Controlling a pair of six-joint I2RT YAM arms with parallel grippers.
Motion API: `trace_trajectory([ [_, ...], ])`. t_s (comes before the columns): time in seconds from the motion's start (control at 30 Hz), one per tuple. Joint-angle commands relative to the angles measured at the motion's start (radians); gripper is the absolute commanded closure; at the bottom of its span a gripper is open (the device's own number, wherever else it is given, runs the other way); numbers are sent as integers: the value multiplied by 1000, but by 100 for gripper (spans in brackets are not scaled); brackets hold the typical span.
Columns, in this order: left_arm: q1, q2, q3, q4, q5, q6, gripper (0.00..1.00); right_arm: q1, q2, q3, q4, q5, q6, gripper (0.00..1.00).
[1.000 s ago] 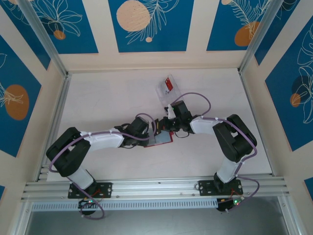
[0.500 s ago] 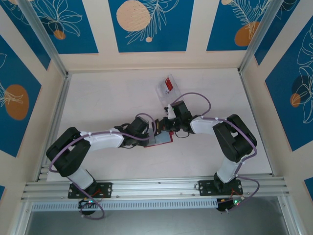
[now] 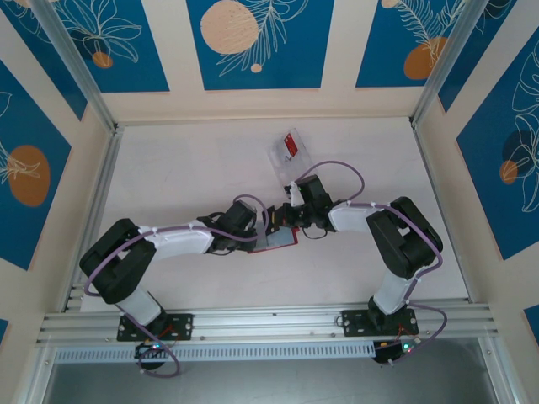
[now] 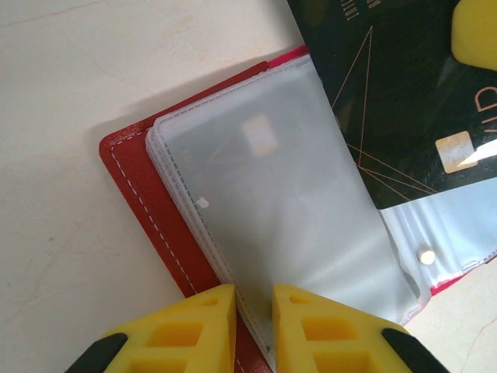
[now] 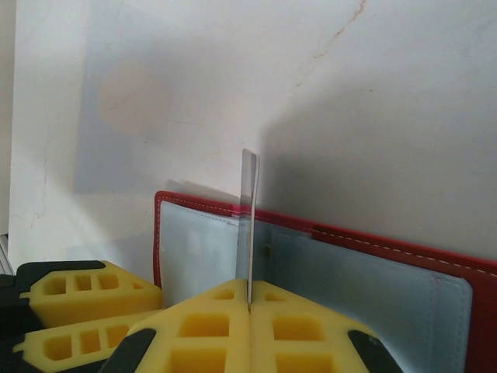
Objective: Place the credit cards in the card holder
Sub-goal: Insert the credit card into the card slot.
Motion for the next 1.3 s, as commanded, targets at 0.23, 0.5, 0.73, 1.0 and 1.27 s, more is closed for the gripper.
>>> trace_trajectory([
  [0.23,-9,28,3,-80,-14,-7,82,13,9,-57,40,-23,42,100],
  [0.5,-11,34,6,-85,-18,-6,82,0,15,-122,151,-85,151,100],
  [0.73,-14,29,6,-88,-21,-8,82,-4,10,-149,172,-93,187,100],
  [1.0,-15,30,10,-94,-20,-6,82,-1,27,-215,222,-86,219,100],
  [1.27,-16,32,15,-94,-20,-7,82,1,30,-233,222,-78,219,100],
])
